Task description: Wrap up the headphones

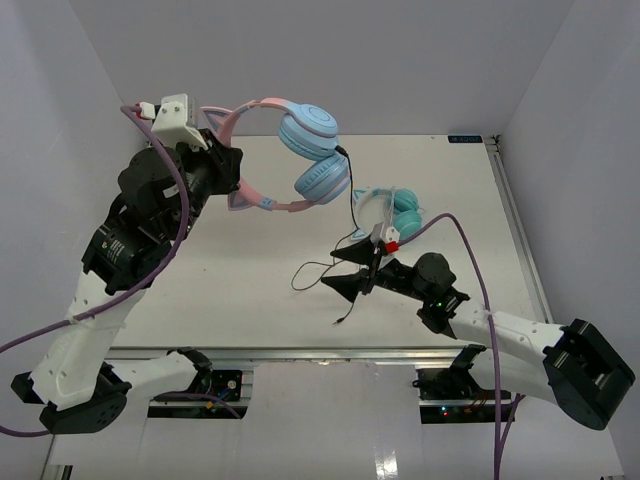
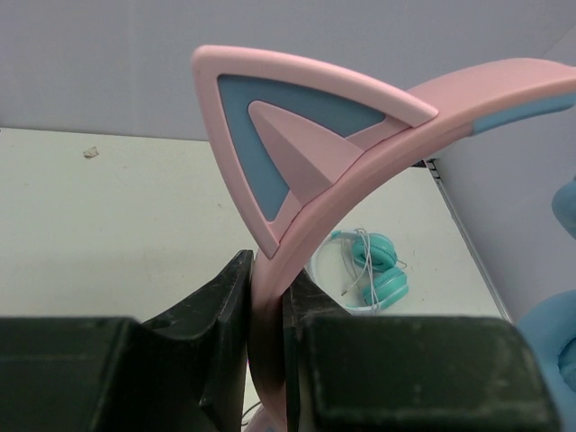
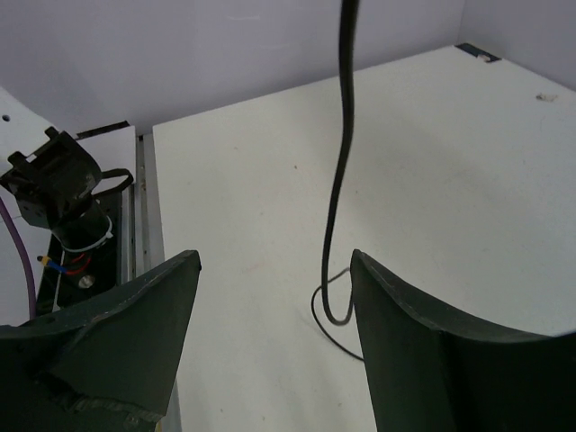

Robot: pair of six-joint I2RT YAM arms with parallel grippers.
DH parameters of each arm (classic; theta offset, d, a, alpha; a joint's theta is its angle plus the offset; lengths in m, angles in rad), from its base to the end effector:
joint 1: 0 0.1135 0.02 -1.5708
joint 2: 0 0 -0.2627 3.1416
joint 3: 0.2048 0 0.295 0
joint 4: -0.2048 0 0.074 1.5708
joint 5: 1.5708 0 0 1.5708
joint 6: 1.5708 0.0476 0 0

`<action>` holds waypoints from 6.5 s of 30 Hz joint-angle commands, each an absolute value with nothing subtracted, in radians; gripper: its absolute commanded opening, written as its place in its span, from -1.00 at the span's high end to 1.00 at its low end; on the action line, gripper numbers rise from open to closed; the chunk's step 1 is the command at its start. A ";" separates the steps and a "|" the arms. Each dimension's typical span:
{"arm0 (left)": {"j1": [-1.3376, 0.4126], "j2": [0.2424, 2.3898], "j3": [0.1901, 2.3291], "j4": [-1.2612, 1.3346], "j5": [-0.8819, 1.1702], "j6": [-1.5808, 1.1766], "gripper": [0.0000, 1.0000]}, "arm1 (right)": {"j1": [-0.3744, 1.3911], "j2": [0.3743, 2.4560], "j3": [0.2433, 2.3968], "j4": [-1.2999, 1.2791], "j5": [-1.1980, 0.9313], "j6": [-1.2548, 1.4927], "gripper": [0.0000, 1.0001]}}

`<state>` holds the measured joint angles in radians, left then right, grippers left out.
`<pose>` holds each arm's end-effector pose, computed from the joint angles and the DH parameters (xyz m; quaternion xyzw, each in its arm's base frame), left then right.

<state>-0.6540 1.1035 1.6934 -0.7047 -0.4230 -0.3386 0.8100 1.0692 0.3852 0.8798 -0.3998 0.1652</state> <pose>0.1904 -0.1213 0.5451 -0.0233 0.7428 -0.1720 0.6467 0.1735 0.2091 0.2308 -0.3426 0.5413 0.4662 0.6101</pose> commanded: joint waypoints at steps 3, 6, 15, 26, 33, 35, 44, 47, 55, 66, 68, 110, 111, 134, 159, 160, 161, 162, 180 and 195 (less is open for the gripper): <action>-0.653 1.016 1.687 -0.639 -0.341 -0.419 1.00 | 0.850 1.153 0.458 1.095 -0.417 0.129 -0.45; -0.653 0.990 1.663 -0.626 -0.306 -0.434 1.00 | 0.854 1.188 0.477 1.154 -0.419 0.126 -0.41; -0.653 0.941 1.590 -0.593 -0.234 -0.471 1.00 | 0.865 1.269 0.483 1.281 -0.448 0.139 0.04; -0.653 0.892 1.526 -0.590 -0.174 -0.445 1.00 | 0.865 1.254 0.403 1.283 -0.380 0.117 0.85; -0.653 0.853 1.449 -0.651 0.260 -0.320 1.00 | 0.825 1.142 0.356 1.139 -0.258 0.046 0.85; -0.652 0.834 1.407 -0.630 0.405 -0.301 1.00 | 0.814 1.107 0.388 1.071 -0.277 0.035 0.85; -0.653 0.802 1.266 -0.638 0.654 -0.209 1.00 | 0.811 1.037 0.502 0.882 -0.272 -0.029 0.85; -0.653 0.800 1.244 -0.634 0.755 -0.180 1.00 | 0.805 1.057 0.546 0.843 -0.266 -0.046 0.85; -0.653 0.826 1.202 -0.603 0.832 -0.180 1.00 | 0.804 1.150 0.708 0.714 -0.315 -0.062 0.85; -0.653 0.813 1.158 -0.452 0.748 -0.292 1.00 | 0.805 1.211 0.715 0.769 -0.385 0.000 0.84; -0.653 0.813 1.155 -0.420 0.763 -0.321 1.00 | 0.804 1.219 0.714 0.775 -0.387 0.019 0.85; -0.762 1.207 1.166 -0.684 -0.354 -0.150 1.00 | 0.722 1.291 1.402 -0.415 -0.361 -0.159 0.85; -0.762 1.208 1.169 -0.687 -0.375 -0.156 1.00 | 0.726 1.294 1.404 -0.423 -0.364 -0.153 0.85; -0.761 1.227 1.186 -0.717 -0.600 -0.233 1.00 | 0.775 1.154 1.235 -0.340 -0.388 -0.054 0.85; -0.762 1.223 1.221 -0.709 -0.670 -0.316 1.00 | 0.852 1.120 1.045 -0.120 -0.419 0.107 0.85; -0.761 1.223 1.222 -0.710 -0.676 -0.322 1.00 | 0.858 1.121 1.036 -0.106 -0.422 0.115 0.85; -0.762 1.223 1.225 -0.710 -0.681 -0.326 1.00 | 0.867 1.123 1.027 -0.091 -0.422 0.122 0.85; -0.762 1.222 1.228 -0.710 -0.687 -0.335 1.00 | 0.876 1.125 1.019 -0.077 -0.421 0.128 0.85; -0.762 1.195 1.194 -0.595 -0.532 -0.485 1.00 | 1.033 1.345 1.159 0.012 -0.298 0.155 0.85; -0.744 1.095 1.234 -0.584 -0.501 -0.603 1.00 | 1.123 1.108 0.712 0.297 -0.111 0.264 0.85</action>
